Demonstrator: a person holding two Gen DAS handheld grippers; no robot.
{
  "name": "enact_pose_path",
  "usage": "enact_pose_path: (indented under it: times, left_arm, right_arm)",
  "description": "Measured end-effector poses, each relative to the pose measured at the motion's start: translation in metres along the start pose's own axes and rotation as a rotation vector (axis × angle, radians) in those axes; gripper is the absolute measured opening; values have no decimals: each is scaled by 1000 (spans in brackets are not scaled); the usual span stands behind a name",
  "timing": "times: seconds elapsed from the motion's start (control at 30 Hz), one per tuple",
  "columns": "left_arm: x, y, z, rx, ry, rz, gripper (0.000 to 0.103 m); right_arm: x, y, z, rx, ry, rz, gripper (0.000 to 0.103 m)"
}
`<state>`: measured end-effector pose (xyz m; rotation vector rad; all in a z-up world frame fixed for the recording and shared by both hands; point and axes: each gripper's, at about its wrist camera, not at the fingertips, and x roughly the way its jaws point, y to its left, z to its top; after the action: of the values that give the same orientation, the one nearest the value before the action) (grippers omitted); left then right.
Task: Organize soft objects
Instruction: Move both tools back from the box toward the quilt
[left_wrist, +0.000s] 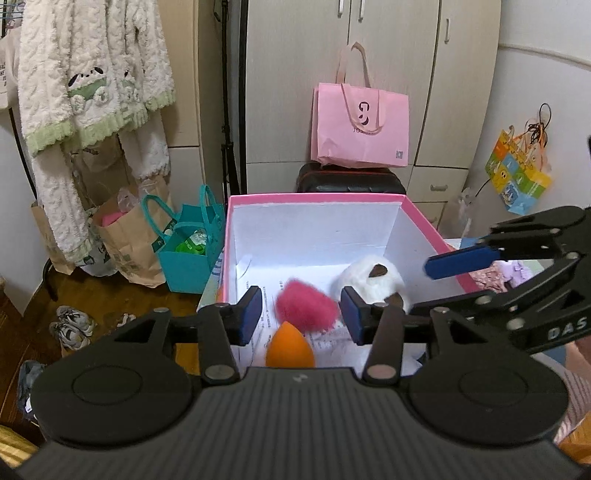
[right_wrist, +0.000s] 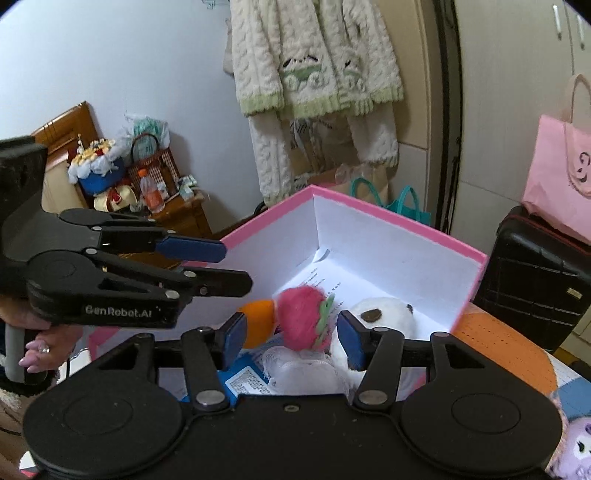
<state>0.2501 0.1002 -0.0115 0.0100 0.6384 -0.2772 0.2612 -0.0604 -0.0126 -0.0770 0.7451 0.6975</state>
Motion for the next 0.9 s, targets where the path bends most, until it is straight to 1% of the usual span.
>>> enact_pose_path:
  times: [0.1,0.13,0.2,0.3,0.43,0.53,0.6,0.7,0.9]
  left_arm:
    - [-14,1,-4,0,1,-4,54]
    - [-20,0,-5,9,0,-3,55]
    - [-30,-4,-8,30,0,-2,60]
    - [-46,-10,-11,49,8,-22,62]
    - [-70,-19,-12,71,12,-67,64]
    - [-89,-31,-14,100,3,-90,66]
    - [-100,-40,-15,123,-4,-104,70]
    - [-114,-56,-19,162,-14,-132,72]
    - [-123,-91,-32,230,10,-200,72]
  right_arm:
    - [-17,6,-7,-13,-17,-21,60]
    - [-24,8,-10,-18,-23,-27,60]
    - [-36,14,-15,-31,-32,-38,60]
    - [-55,22,-22,-56,-45,-53,60]
    - [-80,33,-30,-79,-56,-56,60]
    - [-100,40,-36,-98,-68,-69,60]
    - [-113,44,-42,-105,-76,-75,60]
    - [-135,48,-51,-113,-97,-93,60]
    - [-176,50,-73,-108,-149,-140,62]
